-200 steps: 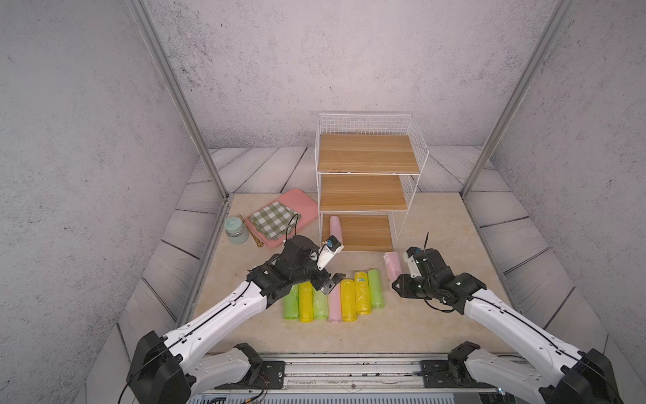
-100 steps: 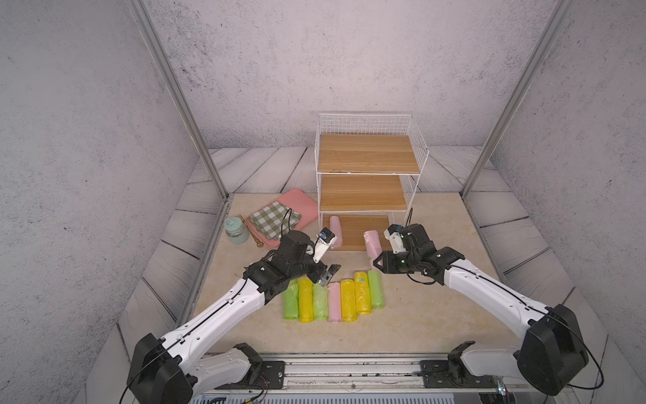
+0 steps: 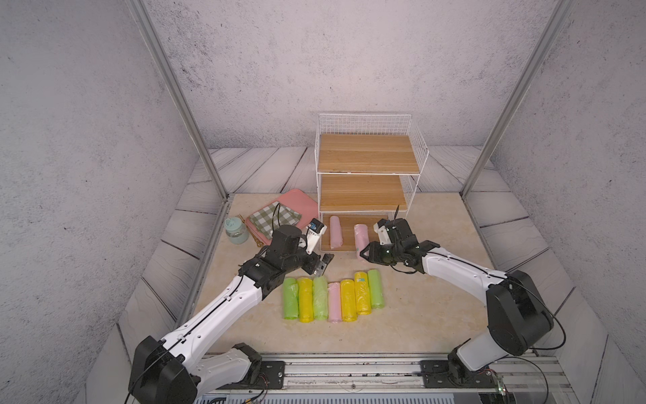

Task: Sort the rolls of trash bags by color and place them on the shelf
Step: Place the roll of trash bags on the shelf.

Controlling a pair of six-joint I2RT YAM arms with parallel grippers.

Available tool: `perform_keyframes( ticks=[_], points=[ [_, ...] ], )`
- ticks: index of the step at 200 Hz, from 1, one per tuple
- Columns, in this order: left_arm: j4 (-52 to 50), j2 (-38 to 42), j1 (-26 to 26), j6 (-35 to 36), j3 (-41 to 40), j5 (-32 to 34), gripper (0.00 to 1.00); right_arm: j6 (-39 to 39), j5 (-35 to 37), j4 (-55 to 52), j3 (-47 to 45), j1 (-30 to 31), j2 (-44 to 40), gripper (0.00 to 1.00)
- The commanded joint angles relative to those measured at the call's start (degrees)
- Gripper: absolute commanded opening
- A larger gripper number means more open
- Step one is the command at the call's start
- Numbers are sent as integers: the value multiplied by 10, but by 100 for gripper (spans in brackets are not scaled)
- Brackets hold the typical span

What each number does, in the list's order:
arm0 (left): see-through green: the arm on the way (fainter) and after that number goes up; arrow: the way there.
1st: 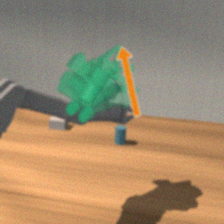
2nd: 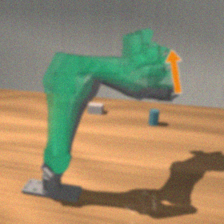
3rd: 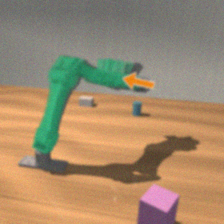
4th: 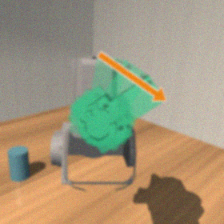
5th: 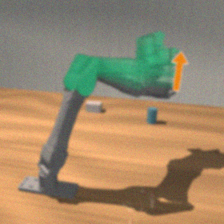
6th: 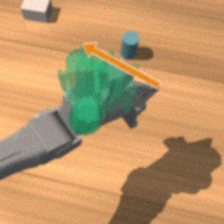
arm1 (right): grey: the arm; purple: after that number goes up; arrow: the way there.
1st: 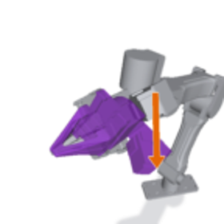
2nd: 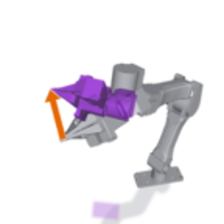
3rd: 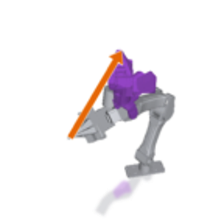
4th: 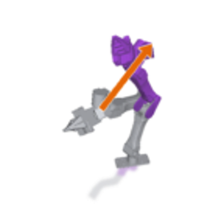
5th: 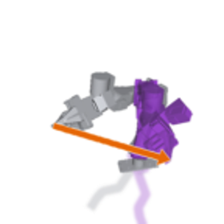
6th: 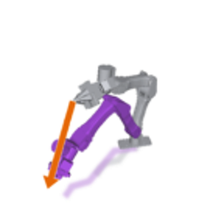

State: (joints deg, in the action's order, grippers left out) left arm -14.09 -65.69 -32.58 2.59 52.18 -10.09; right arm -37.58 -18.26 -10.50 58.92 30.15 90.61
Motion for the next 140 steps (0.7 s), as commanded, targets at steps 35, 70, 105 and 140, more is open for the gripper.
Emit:
perform_keyframes(
  ticks=[35, 70, 105, 140],
  points=[
    [20, -22, 19, -18, -10, 9, 97, -25, -14, 50, 80, -1, 79, 0],
    [20, -34, 27, -24, -6, 12, 97, -31, -12, 57, 107, -2, 115, 0],
    [19, -43, 30, -26, -4, 20, 97, -36, -2, 64, 129, -3, 145, 0],
    [21, -51, 32, -28, -2, 24, 97, -47, -1, 69, 161, -6, 187, 0]
  ],
)
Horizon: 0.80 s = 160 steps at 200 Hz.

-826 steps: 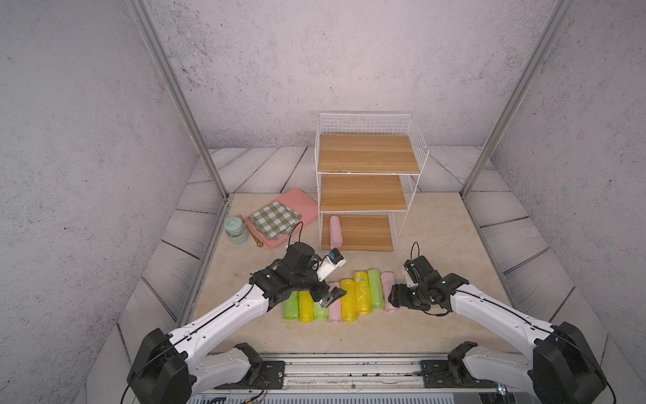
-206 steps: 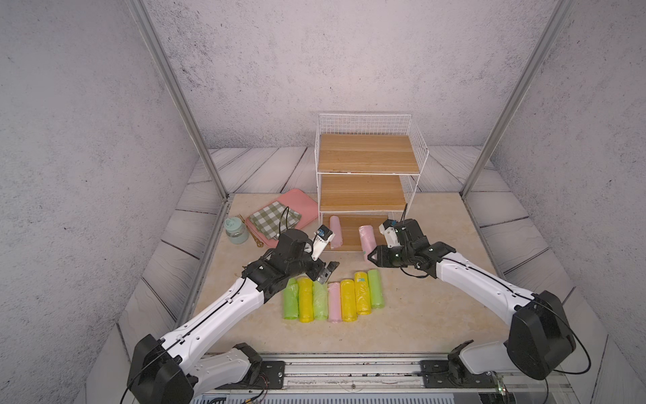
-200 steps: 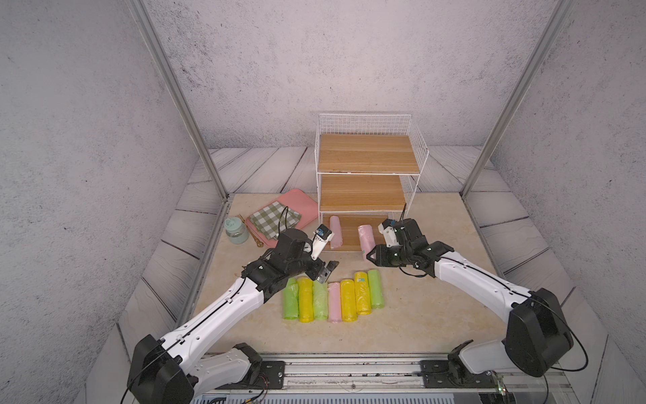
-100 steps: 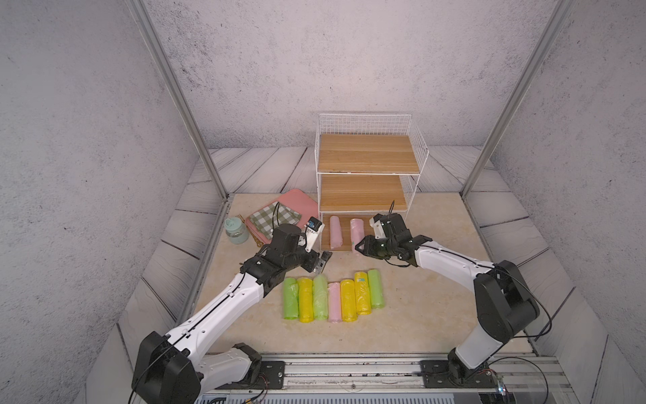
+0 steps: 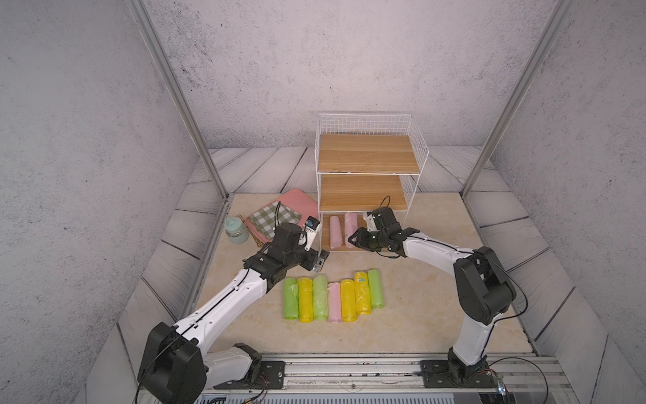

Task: Sort the rolls of trash bags by color and place them on the shelf
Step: Place the roll of trash bags on the shelf.

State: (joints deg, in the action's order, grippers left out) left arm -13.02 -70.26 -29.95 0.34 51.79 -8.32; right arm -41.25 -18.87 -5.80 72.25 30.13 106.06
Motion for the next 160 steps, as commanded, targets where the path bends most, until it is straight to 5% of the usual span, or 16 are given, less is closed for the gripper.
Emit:
perform_keyframes(
  ticks=[1, 96, 160],
  points=[
    [10, -6, 7, -5, 2, 6, 97, -10, 5, 22, 29, -6, 34, 0],
    [13, -22, 11, -5, 1, 15, 97, -18, 10, 3, 90, -24, 111, 2],
    [18, -13, 11, -5, -9, 20, 97, -27, -4, 96, 20, -24, 85, 6]
  ],
)
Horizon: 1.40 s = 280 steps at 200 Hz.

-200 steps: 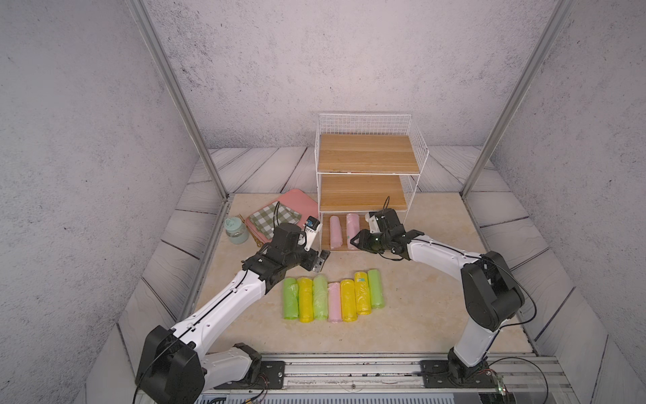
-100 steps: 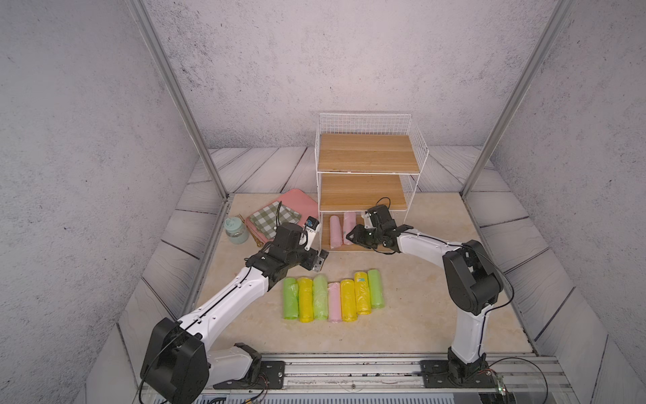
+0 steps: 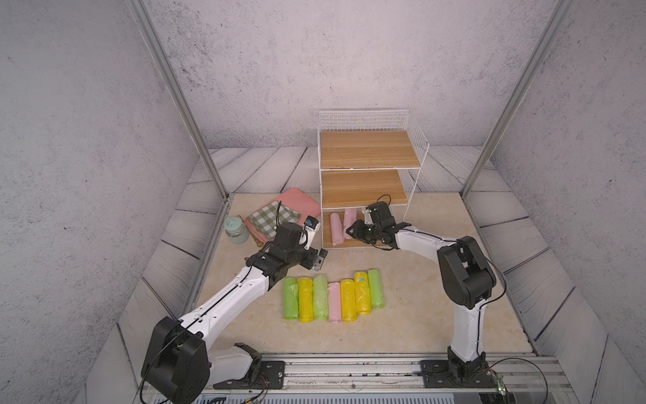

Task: Sort the rolls of trash bags by color and place them on the shelf
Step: Place the roll of trash bags on the shelf.

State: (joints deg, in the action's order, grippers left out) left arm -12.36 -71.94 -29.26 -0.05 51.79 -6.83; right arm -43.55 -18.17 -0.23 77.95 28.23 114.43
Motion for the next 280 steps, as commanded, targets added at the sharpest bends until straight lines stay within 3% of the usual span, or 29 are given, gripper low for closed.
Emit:
perform_keyframes(
  ticks=[1, 72, 145, 218, 262, 280],
  points=[
    [12, 4, 4, -1, -8, 6, 97, -4, -11, 43, -39, -6, 1, 6],
    [19, 12, 4, -6, -15, 2, 97, -32, -8, 151, -131, -5, -50, 7],
    [17, 17, 4, -1, -17, 2, 97, -64, -19, 186, -98, -5, -9, 8],
    [15, 15, 4, 2, -17, 4, 97, -68, -33, 146, -61, -9, 25, 25],
    [14, 15, 4, 3, -18, 4, 97, -69, -25, 146, -71, -12, 26, 27],
    [13, 14, 4, 5, -17, 3, 97, -68, -24, 146, -70, -14, 30, 34]
  ],
)
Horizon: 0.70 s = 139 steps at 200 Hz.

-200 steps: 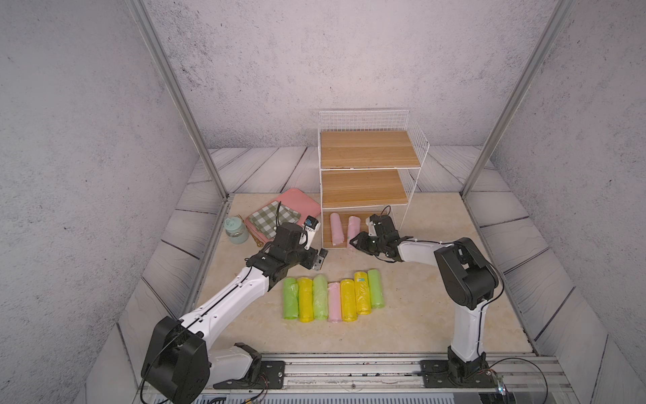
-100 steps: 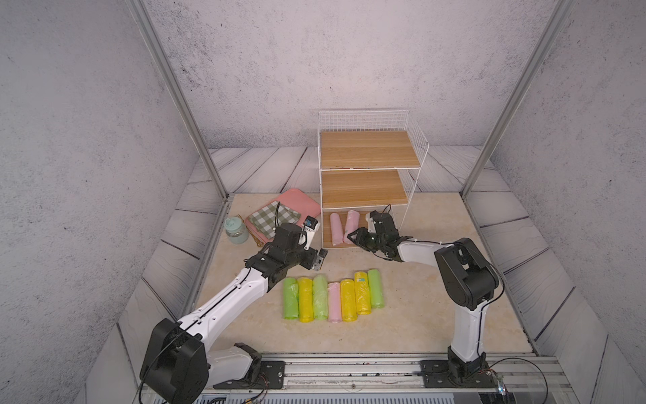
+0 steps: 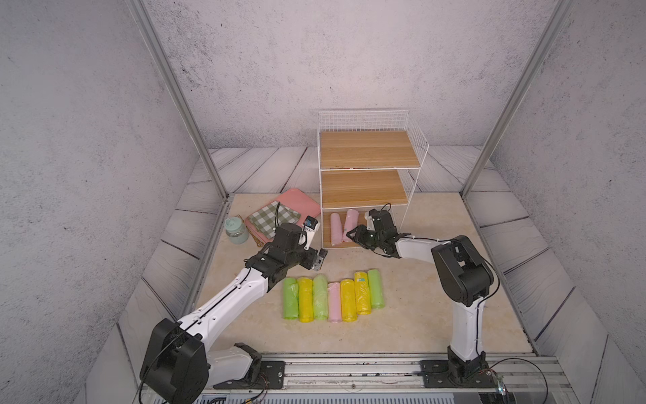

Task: Sort the rolls of trash bags by color and place them on the shelf
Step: Place the roll of trash bags on the shelf.

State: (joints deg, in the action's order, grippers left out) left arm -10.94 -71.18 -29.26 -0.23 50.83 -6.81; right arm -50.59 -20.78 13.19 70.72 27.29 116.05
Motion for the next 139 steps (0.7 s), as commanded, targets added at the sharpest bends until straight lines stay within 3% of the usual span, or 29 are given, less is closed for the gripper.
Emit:
perform_keyframes(
  ticks=[1, 139],
  points=[
    [-1, 7, 4, 7, -7, 3, 97, 2, 2, 12, 3, -4, 15, 35],
    [-17, 10, 4, 8, 5, 7, 97, 15, -23, -40, 15, -7, 19, 75]
  ],
)
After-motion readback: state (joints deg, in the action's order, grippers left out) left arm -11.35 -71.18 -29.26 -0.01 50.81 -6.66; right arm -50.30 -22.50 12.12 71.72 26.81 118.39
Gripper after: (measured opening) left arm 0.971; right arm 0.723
